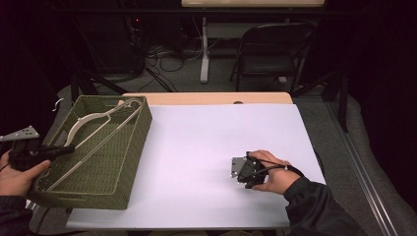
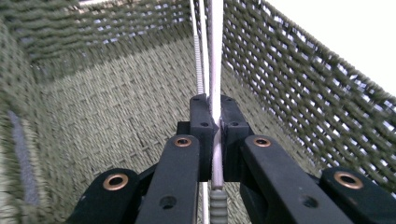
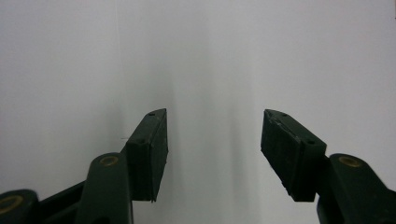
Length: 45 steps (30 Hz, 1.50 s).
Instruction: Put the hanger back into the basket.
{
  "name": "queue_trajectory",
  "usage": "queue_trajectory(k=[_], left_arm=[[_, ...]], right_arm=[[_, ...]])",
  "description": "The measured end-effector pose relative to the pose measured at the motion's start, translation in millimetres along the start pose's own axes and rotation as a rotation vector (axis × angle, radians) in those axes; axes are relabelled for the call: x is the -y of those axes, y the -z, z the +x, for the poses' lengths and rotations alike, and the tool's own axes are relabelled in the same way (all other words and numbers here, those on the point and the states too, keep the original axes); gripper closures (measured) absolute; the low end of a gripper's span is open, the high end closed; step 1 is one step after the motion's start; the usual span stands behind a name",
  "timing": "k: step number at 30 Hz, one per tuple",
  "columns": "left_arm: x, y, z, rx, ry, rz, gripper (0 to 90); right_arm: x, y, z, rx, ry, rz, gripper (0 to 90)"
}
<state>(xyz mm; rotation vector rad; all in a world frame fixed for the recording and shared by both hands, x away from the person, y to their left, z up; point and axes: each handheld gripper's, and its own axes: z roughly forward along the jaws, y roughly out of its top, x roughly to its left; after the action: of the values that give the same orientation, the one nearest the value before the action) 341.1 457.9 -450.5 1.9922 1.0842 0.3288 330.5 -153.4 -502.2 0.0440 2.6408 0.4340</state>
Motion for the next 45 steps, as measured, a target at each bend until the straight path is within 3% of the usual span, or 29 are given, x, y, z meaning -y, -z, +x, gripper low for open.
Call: queue_trajectory(k=[8,15,16,25,31,36,41,45], left_arm=[[1.8,-11.1,-0.2,-0.007,-0.001,0.026,87.2],[3.0,-23.4,-1.9,-0.025,-0.021,0.106,87.2],[3.2,-24.4,-2.1,-0.034,-0.024,0.114,87.2],[6.8,-26.5,1.2,-0.05,-0.024,0.134,86.5],[5.9,-19.4,2.1,-0.103,-0.005,0.071,76.2],[6.6,-12.4,2.6,-0.162,-0.003,0.046,64.4],[3.3,-0.6,2.1,-0.23,-0.009,-0.018,53.2],[-0.9,4.9,-1.3,-0.25,0.005,-0.035,47.9]], right_arm=[[1.0,-0.1,0.5,-0.004,-0.008,0.006,41.3],[2.1,-0.6,1.8,-0.002,-0.02,0.003,41.3],[2.0,-0.8,0.6,-0.001,-0.004,-0.001,41.3],[3.0,-1.4,2.1,-0.001,-0.009,0.003,41.3],[2.8,-0.9,1.8,-0.001,-0.003,-0.001,41.3],[2.9,-0.3,2.1,0.001,-0.009,-0.004,41.3],[1.8,-0.5,3.0,0.0,-0.012,-0.001,41.4],[1.6,-0.1,2.8,0.002,-0.014,-0.004,41.3]])
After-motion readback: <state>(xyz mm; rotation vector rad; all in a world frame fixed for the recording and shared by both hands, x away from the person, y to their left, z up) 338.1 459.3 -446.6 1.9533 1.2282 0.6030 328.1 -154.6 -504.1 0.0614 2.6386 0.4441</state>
